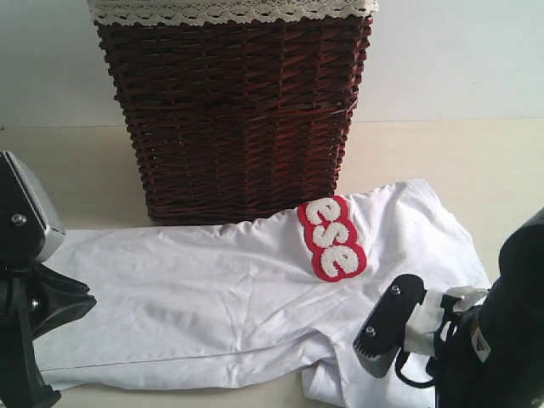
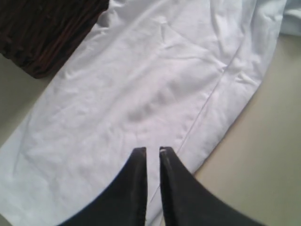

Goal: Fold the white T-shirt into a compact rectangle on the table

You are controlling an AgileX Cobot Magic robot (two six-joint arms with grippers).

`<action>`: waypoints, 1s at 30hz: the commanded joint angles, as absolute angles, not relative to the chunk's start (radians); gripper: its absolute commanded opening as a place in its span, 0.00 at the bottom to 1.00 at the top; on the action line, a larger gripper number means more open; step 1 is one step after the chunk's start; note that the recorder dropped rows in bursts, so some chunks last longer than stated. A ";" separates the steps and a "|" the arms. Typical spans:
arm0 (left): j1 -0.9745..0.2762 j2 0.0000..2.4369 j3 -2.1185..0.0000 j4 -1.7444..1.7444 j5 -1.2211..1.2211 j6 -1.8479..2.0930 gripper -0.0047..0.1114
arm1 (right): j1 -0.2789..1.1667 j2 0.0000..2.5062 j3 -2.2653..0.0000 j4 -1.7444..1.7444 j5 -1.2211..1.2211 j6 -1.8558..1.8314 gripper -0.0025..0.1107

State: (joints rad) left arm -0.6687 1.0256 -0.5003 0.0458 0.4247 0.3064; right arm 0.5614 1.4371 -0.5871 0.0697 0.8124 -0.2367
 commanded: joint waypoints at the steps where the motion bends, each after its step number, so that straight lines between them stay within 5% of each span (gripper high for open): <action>1: -0.675 1.022 -0.497 0.032 0.431 0.307 0.15 | 0.668 1.400 -0.582 0.079 0.806 -0.181 0.48; 8: -0.675 1.022 -0.497 0.032 0.425 0.307 0.15 | 0.774 1.365 -0.582 0.200 0.805 -0.291 0.48; 30: -0.675 1.022 -0.497 0.030 0.425 0.305 0.15 | 0.774 1.673 -0.582 0.214 0.576 -0.382 0.47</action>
